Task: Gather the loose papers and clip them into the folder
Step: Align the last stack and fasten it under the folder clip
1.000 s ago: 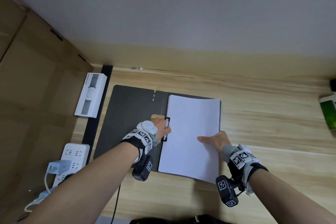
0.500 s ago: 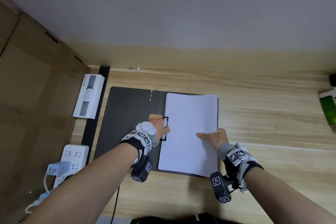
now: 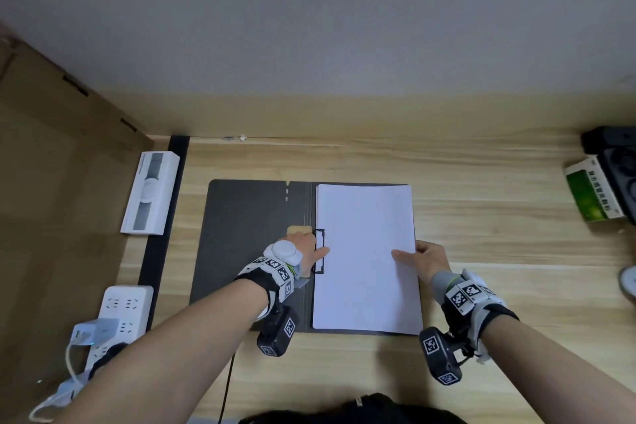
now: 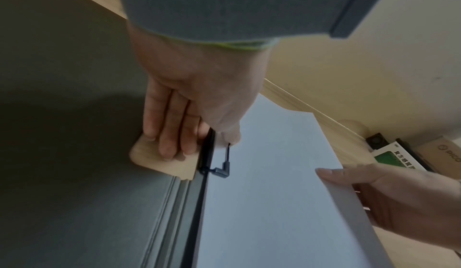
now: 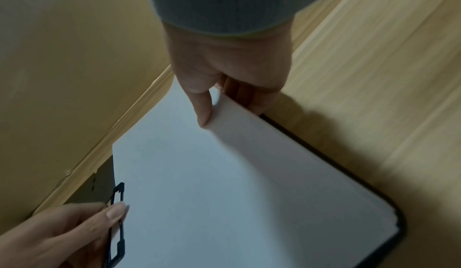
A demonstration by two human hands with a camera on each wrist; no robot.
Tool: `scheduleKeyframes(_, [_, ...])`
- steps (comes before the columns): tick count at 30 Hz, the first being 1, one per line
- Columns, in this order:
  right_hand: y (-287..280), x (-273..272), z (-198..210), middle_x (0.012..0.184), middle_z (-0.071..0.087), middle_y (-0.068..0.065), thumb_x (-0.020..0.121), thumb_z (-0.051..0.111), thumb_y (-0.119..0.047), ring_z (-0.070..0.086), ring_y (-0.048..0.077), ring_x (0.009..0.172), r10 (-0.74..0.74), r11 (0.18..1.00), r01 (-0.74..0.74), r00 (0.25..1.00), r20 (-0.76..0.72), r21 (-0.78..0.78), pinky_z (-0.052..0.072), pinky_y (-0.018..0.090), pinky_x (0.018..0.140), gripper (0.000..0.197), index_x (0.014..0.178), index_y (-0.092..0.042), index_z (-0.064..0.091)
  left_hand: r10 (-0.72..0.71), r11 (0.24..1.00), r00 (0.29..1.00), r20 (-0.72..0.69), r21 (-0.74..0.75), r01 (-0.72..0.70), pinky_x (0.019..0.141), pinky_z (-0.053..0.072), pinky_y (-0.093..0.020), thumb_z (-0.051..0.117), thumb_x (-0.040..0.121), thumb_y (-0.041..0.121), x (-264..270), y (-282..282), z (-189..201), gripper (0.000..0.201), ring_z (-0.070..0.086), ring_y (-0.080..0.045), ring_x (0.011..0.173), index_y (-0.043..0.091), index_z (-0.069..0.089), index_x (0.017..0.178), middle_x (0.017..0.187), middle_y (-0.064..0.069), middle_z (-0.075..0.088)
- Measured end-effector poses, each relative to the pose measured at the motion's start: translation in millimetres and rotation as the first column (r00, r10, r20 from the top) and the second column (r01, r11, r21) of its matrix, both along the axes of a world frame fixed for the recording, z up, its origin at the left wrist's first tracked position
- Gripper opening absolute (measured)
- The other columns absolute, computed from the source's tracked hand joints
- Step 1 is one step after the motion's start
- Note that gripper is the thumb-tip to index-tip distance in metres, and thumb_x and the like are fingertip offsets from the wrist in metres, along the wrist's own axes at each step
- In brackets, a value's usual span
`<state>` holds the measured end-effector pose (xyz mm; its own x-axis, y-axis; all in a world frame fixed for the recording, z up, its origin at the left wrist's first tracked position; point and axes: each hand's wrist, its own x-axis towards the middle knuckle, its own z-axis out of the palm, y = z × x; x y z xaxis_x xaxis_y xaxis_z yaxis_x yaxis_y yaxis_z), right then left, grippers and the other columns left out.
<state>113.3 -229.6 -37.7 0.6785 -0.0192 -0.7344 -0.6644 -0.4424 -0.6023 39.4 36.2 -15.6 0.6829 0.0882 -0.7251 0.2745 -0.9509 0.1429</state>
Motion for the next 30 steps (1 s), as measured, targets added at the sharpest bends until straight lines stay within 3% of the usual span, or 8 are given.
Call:
scheduleKeyframes(6, [-23,5,6,0.085,0.070,0.012,0.073,0.077,0.003,0.064,0.025,0.077,-0.084,0.989,0.096,0.991,0.103,-0.115,0.052,0.030,0.075,0.021,0.093,-0.003,0.070,0.072,0.995,0.986,0.153,-0.084,-0.060,0.050,0.024,-0.026,0.038,0.096,0.024,-19,2,19,0.020,0.035,-0.020,0.060,0.016,0.038,0.078,0.074,-0.003,0.044])
scheduleKeyframes(9, [-21,2,15,0.084,0.072,0.007,0.072,0.070,0.010,0.067,0.027,0.083,-0.117,0.979,0.147,0.973,0.200,-0.143,0.053,0.033,0.083,0.028,0.082,-0.016,0.066,0.158,0.987,0.971,0.180,-0.047,-0.152,0.054,0.030,-0.028,0.040,0.094,0.024,-42,25,22,0.019,0.044,-0.022,0.064,0.014,0.049,0.081,0.078,-0.006,0.056])
scheduleKeyframes(12, [-7,-4,23,0.082,0.067,0.006,0.076,0.063,0.012,0.061,0.024,0.078,-0.121,0.981,0.155,0.959,0.256,-0.117,0.048,0.027,0.073,0.029,0.087,-0.014,0.067,0.274,0.961,0.948,0.162,-0.015,-0.276,0.061,0.040,-0.031,0.043,0.095,0.026,-70,52,17,0.021,0.060,-0.026,0.076,0.010,0.057,0.096,0.093,-0.008,0.067])
scheduleKeyframes(16, [23,-21,25,0.094,0.069,0.017,0.085,0.063,0.006,0.058,0.021,0.071,-0.075,0.996,0.082,0.973,0.217,-0.026,0.055,0.037,0.075,0.019,0.089,-0.012,0.069,0.394,0.915,0.896,0.205,0.007,-0.404,0.069,0.046,-0.032,0.051,0.091,0.022,-102,85,12,0.019,0.063,-0.030,0.091,0.009,0.058,0.103,0.105,-0.010,0.064])
scheduleKeyframes(21, [61,-63,22,0.080,0.065,0.008,0.085,0.062,0.010,0.054,0.018,0.064,0.128,0.990,-0.131,0.990,0.065,0.057,0.045,0.025,0.057,0.020,0.083,-0.009,0.066,0.479,0.813,0.821,0.311,0.196,-0.549,0.093,0.044,-0.039,0.069,0.080,0.046,-141,114,-2,0.062,0.050,-0.031,0.110,0.005,0.049,0.121,0.122,-0.015,0.049])
scheduleKeyframes(26, [69,-102,-3,0.082,0.067,0.004,0.085,0.057,0.002,0.059,0.019,0.074,0.220,0.975,-0.213,0.969,0.116,-0.067,0.048,0.027,0.072,0.025,0.088,-0.019,0.071,0.661,0.686,0.690,0.294,0.136,-0.715,0.101,0.043,-0.043,0.069,0.073,0.060,-147,126,-8,0.082,0.046,-0.035,0.122,0.002,0.045,0.125,0.131,-0.019,0.046])
scheduleKeyframes(28, [69,-110,-1,0.087,0.066,0.003,0.084,0.055,0.003,0.060,0.018,0.080,0.231,0.971,-0.217,0.961,0.151,-0.102,0.046,0.025,0.077,0.027,0.094,-0.017,0.070,0.704,0.668,0.671,0.234,0.104,-0.737,0.095,0.047,-0.041,0.070,0.073,0.055,-140,124,-7,0.074,0.052,-0.035,0.116,0.001,0.051,0.120,0.125,-0.018,0.052])
scheduleKeyframes(30, [67,-111,0,0.093,0.065,0.003,0.084,0.055,0.004,0.060,0.019,0.088,0.246,0.965,-0.226,0.957,0.155,-0.134,0.043,0.024,0.080,0.029,0.099,-0.016,0.069,0.742,0.648,0.642,0.194,0.039,-0.761,0.074,0.053,-0.033,0.069,0.070,0.047,-135,122,-7,0.051,0.064,-0.029,0.086,0.002,0.065,0.093,0.098,-0.013,0.066])
